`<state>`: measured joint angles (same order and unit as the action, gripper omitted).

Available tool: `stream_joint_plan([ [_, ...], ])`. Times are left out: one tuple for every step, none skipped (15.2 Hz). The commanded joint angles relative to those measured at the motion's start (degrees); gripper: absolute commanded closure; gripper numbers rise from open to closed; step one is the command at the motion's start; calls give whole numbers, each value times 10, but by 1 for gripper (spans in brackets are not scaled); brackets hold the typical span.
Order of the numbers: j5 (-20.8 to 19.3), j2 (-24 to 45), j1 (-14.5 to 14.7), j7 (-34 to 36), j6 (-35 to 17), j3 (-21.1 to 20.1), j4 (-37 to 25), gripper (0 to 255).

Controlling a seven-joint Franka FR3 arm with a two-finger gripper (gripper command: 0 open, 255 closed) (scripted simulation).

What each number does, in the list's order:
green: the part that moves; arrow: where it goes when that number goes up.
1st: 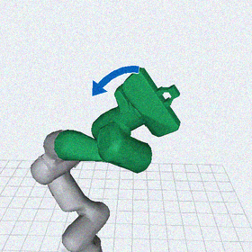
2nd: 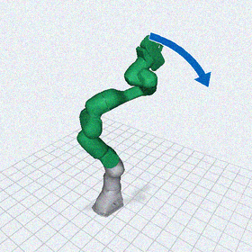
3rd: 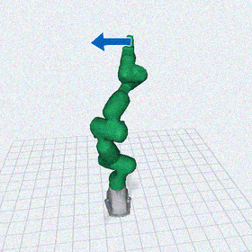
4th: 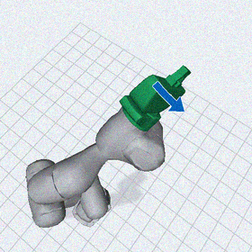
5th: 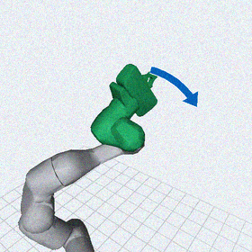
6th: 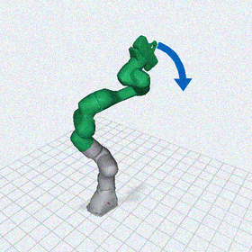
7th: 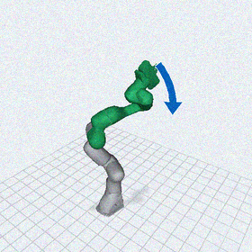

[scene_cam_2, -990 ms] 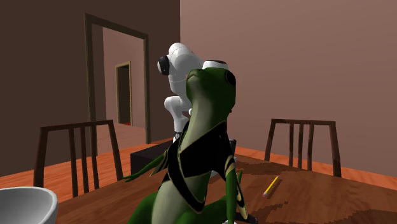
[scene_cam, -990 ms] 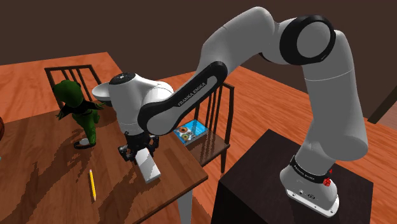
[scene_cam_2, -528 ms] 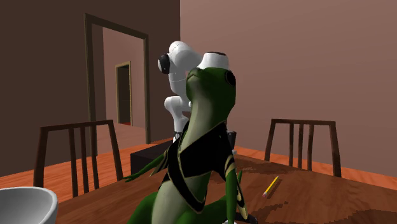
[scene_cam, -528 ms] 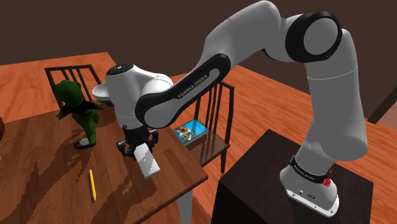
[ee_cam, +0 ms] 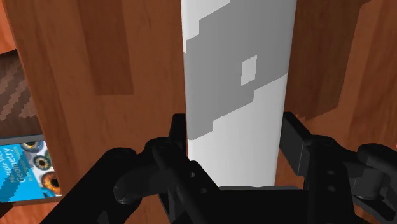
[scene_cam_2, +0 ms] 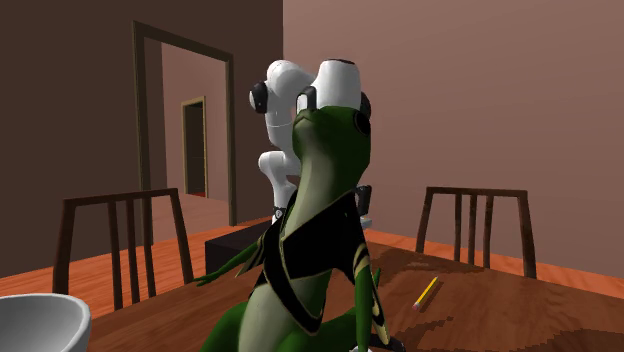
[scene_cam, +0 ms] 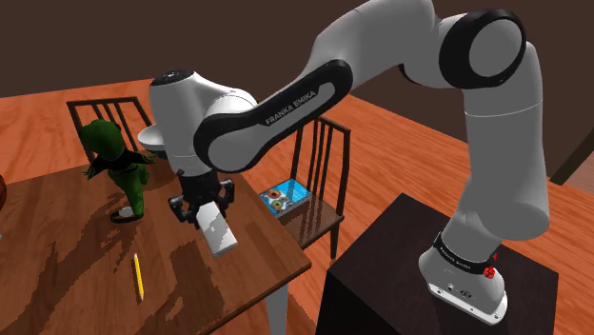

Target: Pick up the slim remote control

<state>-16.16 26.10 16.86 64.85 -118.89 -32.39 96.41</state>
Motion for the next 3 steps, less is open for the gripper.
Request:
stream_joint_plan([
  [4, -5, -1, -2, 12, -2, -8, 255],
  [4, -6, -1, -2, 13, -2, -8, 255],
  [4, -6, -1, -2, 13, -2, -8, 255],
])
